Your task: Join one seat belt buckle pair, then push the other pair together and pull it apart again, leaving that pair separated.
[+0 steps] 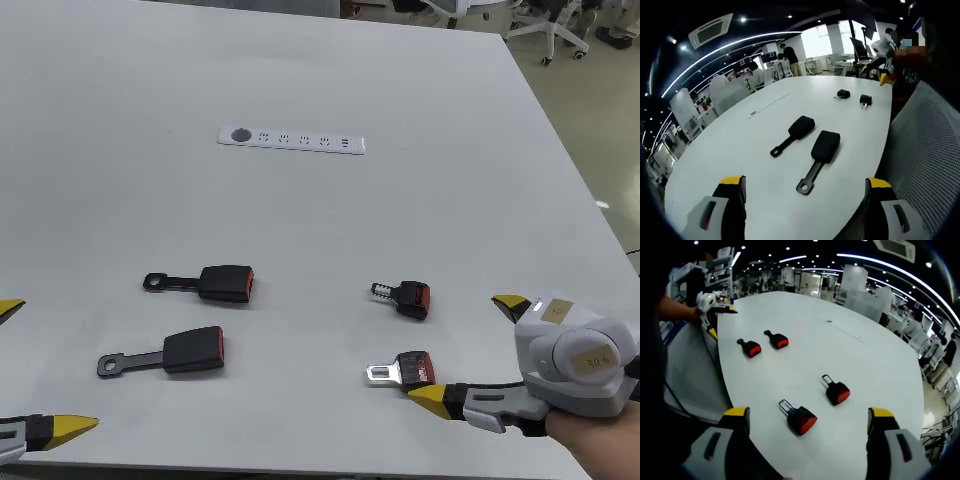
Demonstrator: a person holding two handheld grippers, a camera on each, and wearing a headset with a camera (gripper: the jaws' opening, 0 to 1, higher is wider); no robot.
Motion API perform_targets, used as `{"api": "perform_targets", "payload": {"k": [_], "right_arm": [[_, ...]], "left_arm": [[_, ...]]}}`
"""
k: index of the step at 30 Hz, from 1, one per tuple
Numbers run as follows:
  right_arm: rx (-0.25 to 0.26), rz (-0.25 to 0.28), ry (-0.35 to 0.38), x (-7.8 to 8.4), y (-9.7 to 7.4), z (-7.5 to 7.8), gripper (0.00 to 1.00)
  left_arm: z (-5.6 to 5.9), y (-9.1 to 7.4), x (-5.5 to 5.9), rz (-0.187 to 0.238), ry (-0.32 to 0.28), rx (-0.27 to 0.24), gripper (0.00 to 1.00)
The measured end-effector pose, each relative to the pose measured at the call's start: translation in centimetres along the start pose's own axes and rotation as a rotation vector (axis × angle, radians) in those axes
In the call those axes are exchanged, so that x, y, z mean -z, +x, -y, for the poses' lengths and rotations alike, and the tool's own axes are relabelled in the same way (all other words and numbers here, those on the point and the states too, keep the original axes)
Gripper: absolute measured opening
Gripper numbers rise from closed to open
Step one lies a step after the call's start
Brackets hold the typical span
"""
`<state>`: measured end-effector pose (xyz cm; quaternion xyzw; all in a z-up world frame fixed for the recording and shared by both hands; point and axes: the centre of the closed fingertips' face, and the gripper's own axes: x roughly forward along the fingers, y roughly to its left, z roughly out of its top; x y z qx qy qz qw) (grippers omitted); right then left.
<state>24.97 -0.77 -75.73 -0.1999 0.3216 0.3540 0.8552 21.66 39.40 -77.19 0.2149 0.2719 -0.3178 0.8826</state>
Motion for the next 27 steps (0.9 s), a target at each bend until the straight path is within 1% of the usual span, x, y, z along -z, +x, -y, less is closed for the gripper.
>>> {"api": "perform_targets", "payload": {"k": [2, 5, 10, 14, 17, 22, 24, 26, 27], "right_arm": [[0.011, -0.002, 0.002, 0.1, -0.1, 0.3, 1.0], [0.019, 0.001, 0.011, 0.2, -0.2, 0.5, 1.0], [0.021, 0.007, 0.032, 0.6, -0.2, 0.3, 1.0], [0.021, -0.007, 0.046, 1.1, -0.3, 0.2, 1.0], [0.022, -0.009, 0.033, 0.9, -0.4, 0.3, 1.0], [0.038, 0.013, 0.049, 0.1, -0.3, 1.2, 1.0], [0.033, 0.019, 0.048, 0.0, -0.1, 1.1, 1.0], [0.024, 0.007, 0.022, 0.0, 0.0, 0.7, 1.0], [0.02, -0.024, 0.0, 0.4, 0.1, 0.5, 1.0]], "left_arm": [[0.0, -0.1, -0.2, 0.009, -0.002, -0.001, 1.0], [0.1, 0.0, -0.1, 0.004, -0.013, 0.005, 1.0], [0.6, 0.2, 0.0, -0.006, -0.005, 0.024, 1.0], [0.5, 0.1, -0.1, -0.004, -0.007, 0.022, 1.0], [0.3, 0.1, 0.1, -0.006, -0.017, 0.021, 1.0], [0.5, 0.3, 0.5, -0.02, -0.015, 0.035, 1.0], [0.6, 0.3, 0.5, -0.022, -0.013, 0.038, 1.0], [0.6, 0.3, 0.6, -0.026, -0.009, 0.04, 1.0], [0.6, 0.4, 0.6, -0.028, -0.009, 0.042, 1.0]]}}
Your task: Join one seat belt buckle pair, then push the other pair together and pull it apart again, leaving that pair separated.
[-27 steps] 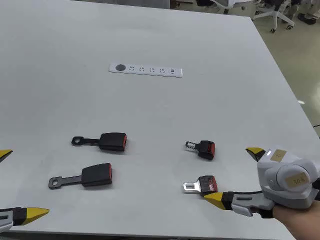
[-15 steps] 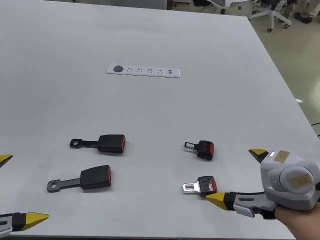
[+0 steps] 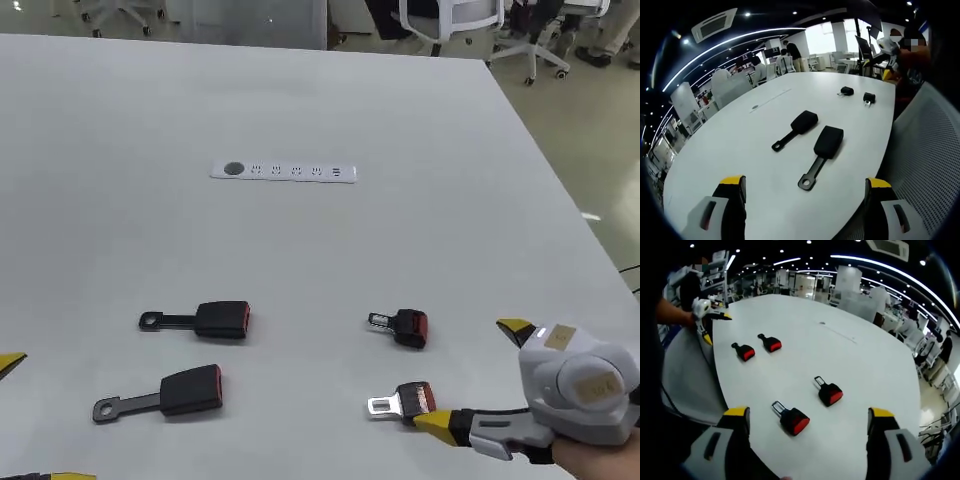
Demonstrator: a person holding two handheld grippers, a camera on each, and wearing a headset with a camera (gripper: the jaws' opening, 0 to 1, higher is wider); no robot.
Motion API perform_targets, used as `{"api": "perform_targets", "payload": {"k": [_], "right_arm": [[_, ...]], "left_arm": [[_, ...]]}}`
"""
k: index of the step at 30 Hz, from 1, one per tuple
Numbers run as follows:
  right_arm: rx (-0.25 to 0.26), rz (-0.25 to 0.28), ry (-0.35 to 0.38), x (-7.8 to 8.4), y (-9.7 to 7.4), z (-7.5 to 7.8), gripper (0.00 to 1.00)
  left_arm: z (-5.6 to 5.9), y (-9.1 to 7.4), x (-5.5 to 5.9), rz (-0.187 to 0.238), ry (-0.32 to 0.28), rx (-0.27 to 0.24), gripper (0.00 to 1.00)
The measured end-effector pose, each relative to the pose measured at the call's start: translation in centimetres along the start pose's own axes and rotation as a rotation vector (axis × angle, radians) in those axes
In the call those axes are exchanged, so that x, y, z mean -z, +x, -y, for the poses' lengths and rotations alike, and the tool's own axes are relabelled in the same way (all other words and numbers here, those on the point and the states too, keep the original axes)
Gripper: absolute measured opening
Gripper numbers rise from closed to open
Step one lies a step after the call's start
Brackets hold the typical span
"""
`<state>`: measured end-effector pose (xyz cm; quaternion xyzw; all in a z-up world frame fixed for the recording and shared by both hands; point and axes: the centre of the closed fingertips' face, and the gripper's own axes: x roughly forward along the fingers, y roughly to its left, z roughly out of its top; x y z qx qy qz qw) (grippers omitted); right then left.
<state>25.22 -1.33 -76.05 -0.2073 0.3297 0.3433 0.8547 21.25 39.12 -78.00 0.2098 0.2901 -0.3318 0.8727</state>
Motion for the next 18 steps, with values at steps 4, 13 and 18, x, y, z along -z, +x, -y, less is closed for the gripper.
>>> {"api": "perform_targets", "payload": {"k": [4, 13, 18], "right_arm": [[-0.004, -0.021, -0.008, 0.26, -0.04, -0.18, 1.0], [-0.013, -0.014, 0.003, -0.13, -0.04, -0.43, 0.99], [-0.02, -0.002, 0.003, -0.19, -0.11, -0.38, 0.98]], "left_arm": [[0.09, 0.02, 0.23, -0.008, -0.008, 0.008, 0.99], [-0.03, -0.07, -0.01, -0.006, 0.01, 0.0, 1.0], [-0.08, -0.21, -0.24, 0.001, 0.003, -0.006, 1.0]]}}
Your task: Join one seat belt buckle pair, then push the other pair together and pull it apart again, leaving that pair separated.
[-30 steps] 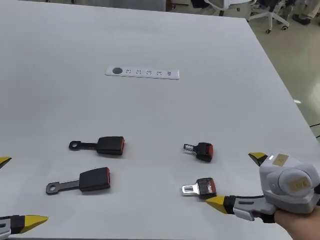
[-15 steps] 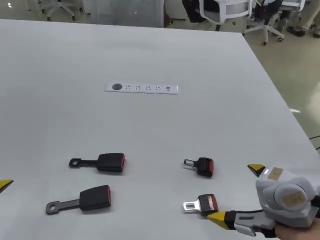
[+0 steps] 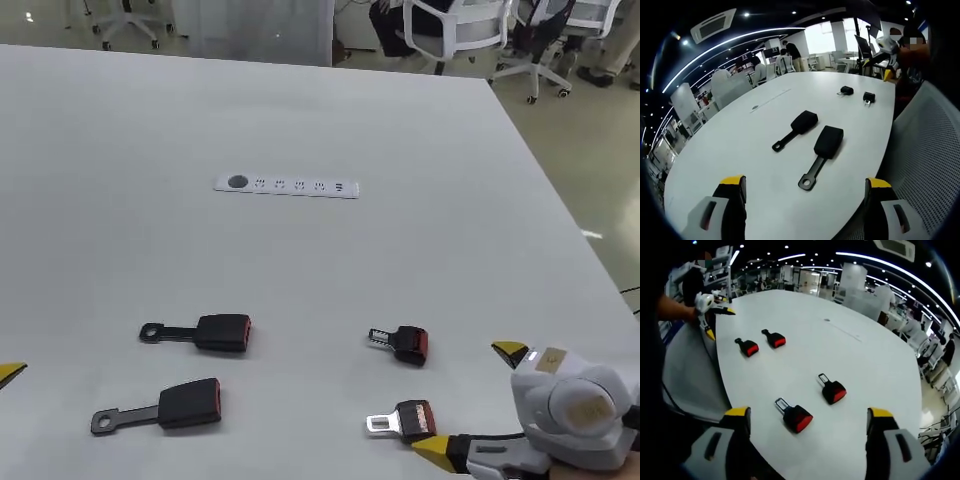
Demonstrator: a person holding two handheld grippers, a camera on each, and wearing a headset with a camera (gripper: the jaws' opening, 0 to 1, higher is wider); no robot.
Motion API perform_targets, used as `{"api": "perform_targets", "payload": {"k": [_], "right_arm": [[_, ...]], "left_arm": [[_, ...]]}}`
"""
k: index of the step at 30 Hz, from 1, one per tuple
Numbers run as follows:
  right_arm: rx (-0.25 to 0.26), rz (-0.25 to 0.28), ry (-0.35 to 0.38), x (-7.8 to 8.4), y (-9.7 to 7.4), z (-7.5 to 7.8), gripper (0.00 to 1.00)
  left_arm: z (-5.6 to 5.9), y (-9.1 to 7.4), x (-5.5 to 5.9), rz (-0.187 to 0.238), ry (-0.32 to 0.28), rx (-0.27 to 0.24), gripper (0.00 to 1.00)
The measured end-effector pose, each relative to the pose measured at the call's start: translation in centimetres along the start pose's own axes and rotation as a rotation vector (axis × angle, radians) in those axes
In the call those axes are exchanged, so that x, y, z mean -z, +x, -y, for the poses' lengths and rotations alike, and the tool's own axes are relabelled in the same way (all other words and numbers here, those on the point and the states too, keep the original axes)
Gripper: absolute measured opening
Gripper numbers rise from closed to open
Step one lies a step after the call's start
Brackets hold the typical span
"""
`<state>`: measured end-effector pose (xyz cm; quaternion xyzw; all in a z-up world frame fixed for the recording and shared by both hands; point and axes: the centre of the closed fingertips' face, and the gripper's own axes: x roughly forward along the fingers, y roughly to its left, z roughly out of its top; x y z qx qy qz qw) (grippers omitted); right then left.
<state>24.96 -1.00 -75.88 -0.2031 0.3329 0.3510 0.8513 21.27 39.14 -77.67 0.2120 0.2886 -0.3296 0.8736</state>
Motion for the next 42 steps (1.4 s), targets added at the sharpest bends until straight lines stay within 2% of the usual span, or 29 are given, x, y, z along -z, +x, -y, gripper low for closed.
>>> {"api": "perform_targets", "payload": {"k": [4, 7, 8, 9, 11, 13, 16, 18, 19, 20, 21, 23, 25, 26, 29, 31, 34, 36, 38, 40, 42], "right_arm": [[-0.007, -0.003, -0.019, 0.4, -0.1, 0.2, 0.98], [-0.007, -0.018, -0.035, 1.1, -0.3, 0.8, 0.95], [-0.007, -0.026, -0.042, 1.3, -0.4, 0.9, 0.95], [-0.009, -0.028, -0.048, 1.3, -0.4, 1.0, 0.95], [-0.025, -0.042, -0.092, 1.5, -0.6, 0.8, 0.94], [-0.028, -0.047, -0.116, 1.5, -0.6, 0.8, 0.92], [-0.049, -0.041, -0.147, 1.3, -0.5, 0.7, 0.88], [-0.053, -0.039, -0.163, 1.1, -0.5, 0.8, 0.86], [-0.062, -0.035, -0.18, 0.9, -0.4, 0.8, 0.86], [-0.078, -0.027, -0.208, 0.7, -0.3, 0.7, 0.84], [-0.1, -0.018, -0.236, 0.5, -0.1, 0.4, 0.83], [-0.128, -0.018, -0.282, 0.3, 0.2, 0.0, 0.78], [-0.165, -0.018, -0.296, 0.0, 0.7, -0.5, 0.74], [-0.209, -0.029, -0.311, 0.2, 1.0, -1.1, 0.7], [-0.272, -0.062, -0.347, 0.6, 2.0, -2.0, 0.62], [-0.289, -0.086, -0.386, 0.9, 2.5, -2.2, 0.6], [-0.32, -0.113, -0.43, 1.5, 3.3, -2.5, 0.56], [-0.35, -0.137, -0.454, 2.1, 3.6, -2.6, 0.54], [-0.364, -0.154, -0.477, 2.6, 3.9, -2.4, 0.51], [-0.368, -0.164, -0.492, 3.0, 4.3, -2.1, 0.5], [-0.385, -0.187, -0.499, 3.5, 4.6, -2.1, 0.49]], "left_arm": [[0.2, -0.4, -0.4, 0.008, -0.007, 0.026, 1.0], [-0.3, -0.5, -0.1, -0.03, 0.028, 0.027, 1.0], [0.0, -0.5, 0.2, -0.052, 0.052, 0.061, 1.0], [0.4, -0.5, 0.6, -0.078, 0.037, 0.086, 1.0], [0.2, -0.2, -0.3, -0.06, 0.024, 0.093, 1.0], [0.0, 0.2, -0.8, -0.076, 0.046, 0.094, 0.96], [-0.1, 0.8, -2.1, -0.07, 0.058, 0.104, 0.9], [-0.1, 1.2, -2.8, -0.067, 0.089, 0.12, 0.88], [0.0, 1.6, -3.2, -0.05, 0.113, 0.135, 0.85], [0.2, 1.9, -3.2, -0.061, 0.116, 0.151, 0.84], [0.2, 2.5, -2.7, -0.09, 0.132, 0.163, 0.83], [0.3, 3.2, -2.9, -0.094, 0.158, 0.175, 0.81], [0.5, 3.9, -3.1, -0.092, 0.159, 0.188, 0.76], [0.9, 4.4, -3.3, -0.094, 0.159, 0.204, 0.74], [2.2, 5.5, -3.0, -0.119, 0.165, 0.261, 0.64], [2.8, 6.3, -2.7, -0.137, 0.199, 0.284, 0.59], [3.4, 7.3, -2.5, -0.151, 0.197, 0.308, 0.59], [3.6, 7.6, -2.5, -0.153, 0.214, 0.32, 0.58], [3.9, 8.0, -2.8, -0.133, 0.23, 0.344, 0.54], [4.0, 8.3, -2.8, -0.142, 0.245, 0.359, 0.47], [3.9, 8.7, -2.9, -0.149, 0.252, 0.366, 0.45]]}}
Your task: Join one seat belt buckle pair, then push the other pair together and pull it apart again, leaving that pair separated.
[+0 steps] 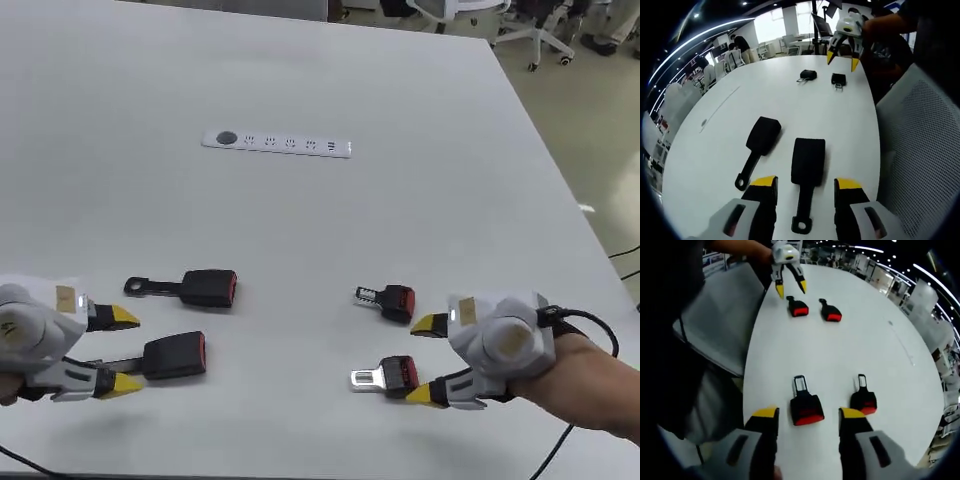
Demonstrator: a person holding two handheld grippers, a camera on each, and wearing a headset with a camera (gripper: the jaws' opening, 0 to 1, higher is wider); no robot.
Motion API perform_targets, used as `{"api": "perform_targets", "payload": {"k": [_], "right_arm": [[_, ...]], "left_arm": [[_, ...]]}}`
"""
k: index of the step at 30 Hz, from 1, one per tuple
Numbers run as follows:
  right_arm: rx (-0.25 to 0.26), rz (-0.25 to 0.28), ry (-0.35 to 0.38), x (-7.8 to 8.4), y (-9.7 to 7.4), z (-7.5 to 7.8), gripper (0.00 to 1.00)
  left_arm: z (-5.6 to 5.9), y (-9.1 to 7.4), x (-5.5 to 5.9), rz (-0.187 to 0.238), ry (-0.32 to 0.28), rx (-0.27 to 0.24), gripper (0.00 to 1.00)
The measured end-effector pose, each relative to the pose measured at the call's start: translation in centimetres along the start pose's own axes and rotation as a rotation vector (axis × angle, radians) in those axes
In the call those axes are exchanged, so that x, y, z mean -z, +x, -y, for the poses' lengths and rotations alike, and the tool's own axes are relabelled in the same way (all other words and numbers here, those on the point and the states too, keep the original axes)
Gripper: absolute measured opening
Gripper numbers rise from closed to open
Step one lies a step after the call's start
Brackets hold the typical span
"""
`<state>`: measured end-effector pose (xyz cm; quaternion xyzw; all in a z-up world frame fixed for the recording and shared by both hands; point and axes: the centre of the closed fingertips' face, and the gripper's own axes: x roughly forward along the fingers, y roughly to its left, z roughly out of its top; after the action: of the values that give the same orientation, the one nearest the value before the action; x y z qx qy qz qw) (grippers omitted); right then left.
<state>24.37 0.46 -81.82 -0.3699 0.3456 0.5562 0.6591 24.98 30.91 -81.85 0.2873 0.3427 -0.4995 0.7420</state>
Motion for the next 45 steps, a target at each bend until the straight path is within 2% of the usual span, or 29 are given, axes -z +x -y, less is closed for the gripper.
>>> {"api": "perform_targets", "payload": {"k": [3, 7, 10, 13, 14, 18, 21, 27, 29, 30, 34, 37, 45], "right_arm": [[-0.019, -0.014, -0.011, 0.5, 0.6, -0.2, 0.47], [-0.039, -0.028, -0.024, 0.9, 1.4, -0.3, 0.45], [-0.055, -0.043, -0.038, 1.1, 1.7, -0.3, 0.43], [-0.075, -0.052, -0.032, 1.4, 2.4, -0.3, 0.4], [-0.083, -0.061, -0.028, 1.6, 2.5, -0.3, 0.39], [-0.102, -0.074, -0.037, 2.0, 3.2, -0.4, 0.38], [-0.114, -0.089, -0.034, 2.2, 3.4, -0.3, 0.38], [-0.126, -0.103, -0.029, 2.2, 3.8, -0.4, 0.36], [-0.125, -0.097, -0.017, 2.1, 3.9, -0.3, 0.36], [-0.125, -0.094, -0.01, 2.1, 3.9, -0.3, 0.35], [-0.127, -0.094, -0.002, 2.2, 3.9, -0.2, 0.34], [-0.129, -0.092, 0.008, 2.2, 4.0, -0.2, 0.34], [-0.131, -0.095, 0.037, 2.3, 4.1, -0.2, 0.34]], "left_arm": [[-0.2, 0.5, -0.3, -0.011, -0.004, 0.013, 0.43], [0.6, 1.6, -0.3, -0.039, 0.008, 0.058, 0.43], [1.1, 2.2, -0.5, -0.042, 0.017, 0.08, 0.42], [1.2, 2.7, -0.3, -0.07, 0.046, 0.081, 0.42], [1.3, 2.8, -0.4, -0.065, 0.052, 0.085, 0.41], [1.0, 3.1, -0.6, -0.058, 0.052, 0.091, 0.37], [0.9, 3.3, -0.2, -0.079, 0.081, 0.101, 0.36], [0.7, 3.6, -0.2, -0.105, 0.098, 0.131, 0.33], [0.8, 3.7, -0.2, -0.131, 0.124, 0.151, 0.32], [0.7, 3.7, 0.0, -0.149, 0.164, 0.16, 0.32], [0.9, 4.1, 0.1, -0.184, 0.208, 0.167, 0.32], [1.0, 4.2, 0.4, -0.207, 0.259, 0.154, 0.32], [1.0, 4.1, 0.4, -0.198, 0.241, 0.156, 0.32]]}}
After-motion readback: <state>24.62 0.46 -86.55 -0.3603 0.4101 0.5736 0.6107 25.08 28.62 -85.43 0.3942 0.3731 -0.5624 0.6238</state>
